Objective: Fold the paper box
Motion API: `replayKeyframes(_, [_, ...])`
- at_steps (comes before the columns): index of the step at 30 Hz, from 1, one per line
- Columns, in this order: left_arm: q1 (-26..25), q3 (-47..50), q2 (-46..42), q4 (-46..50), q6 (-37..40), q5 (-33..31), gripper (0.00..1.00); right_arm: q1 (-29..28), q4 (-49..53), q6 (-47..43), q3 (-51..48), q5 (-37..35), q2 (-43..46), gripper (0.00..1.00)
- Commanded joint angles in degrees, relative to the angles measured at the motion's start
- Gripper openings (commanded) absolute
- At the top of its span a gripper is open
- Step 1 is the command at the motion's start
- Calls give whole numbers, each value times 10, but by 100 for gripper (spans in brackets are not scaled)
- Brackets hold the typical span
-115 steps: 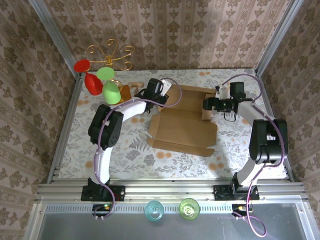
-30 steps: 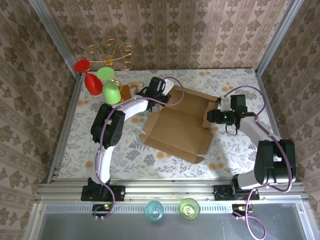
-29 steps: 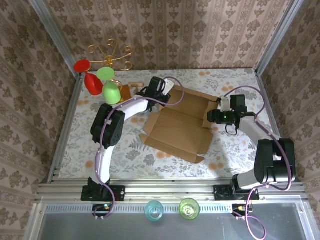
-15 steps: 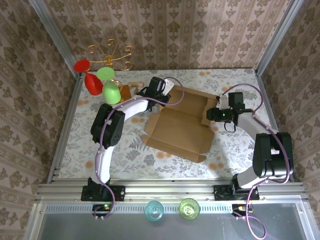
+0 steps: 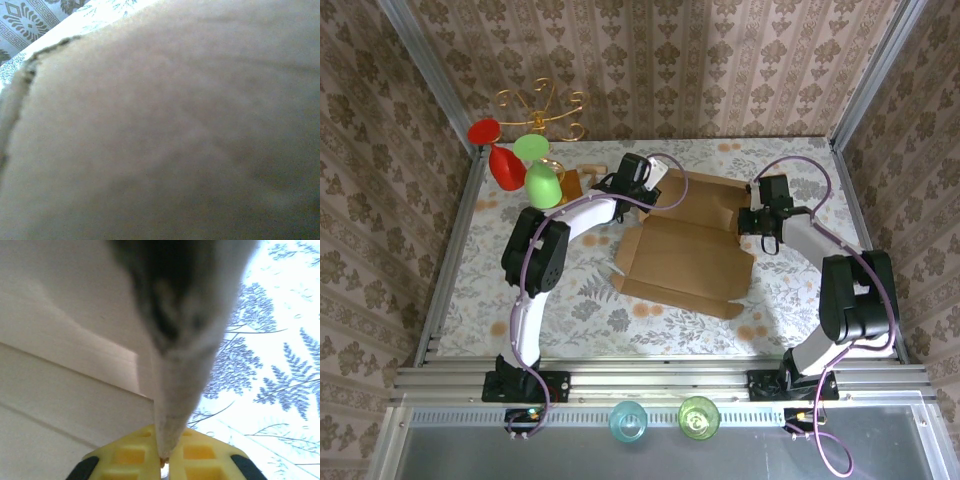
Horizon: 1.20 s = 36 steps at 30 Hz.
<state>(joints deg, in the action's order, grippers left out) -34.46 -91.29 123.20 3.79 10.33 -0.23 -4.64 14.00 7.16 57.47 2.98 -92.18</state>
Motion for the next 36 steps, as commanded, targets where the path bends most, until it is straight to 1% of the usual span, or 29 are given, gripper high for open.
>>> replayKeyframes(1, [-10,-4,28,40,25,8,0,-12,23,3,11,-45,-20,4])
replayKeyframes(3, [-10,-4,28,40,24,9,0,-14,20,4,5,-53,-15,0])
replayKeyframes(4, [-10,-4,29,41,24,9,0,-16,17,4,2,-60,-13,0])
replayKeyframes(9, [-10,-7,30,42,22,10,0,-26,27,6,-2,-104,-13,0])
replayKeyframes(14, [-10,-13,31,46,21,9,0,-33,51,20,18,-158,-29,0])
replayKeyframes(17, [-10,-15,32,50,19,3,0,-38,77,45,43,-193,-42,0])
replayKeyframes(21, [-13,-22,34,58,8,-6,0,-59,136,95,83,-275,-72,0])
replayKeyframes(25, [-18,-23,32,62,1,-14,0,-71,165,132,102,-311,-86,0])
replayKeyframes(29, [-22,-19,31,62,2,-10,0,-72,143,119,92,-293,-81,0])
replayKeyframes(33, [-22,-16,29,62,5,-7,0,-61,121,94,97,-260,-86,0])
replayKeyframes(36, [-21,-15,31,63,9,-5,0,-52,99,80,97,-222,-86,6])
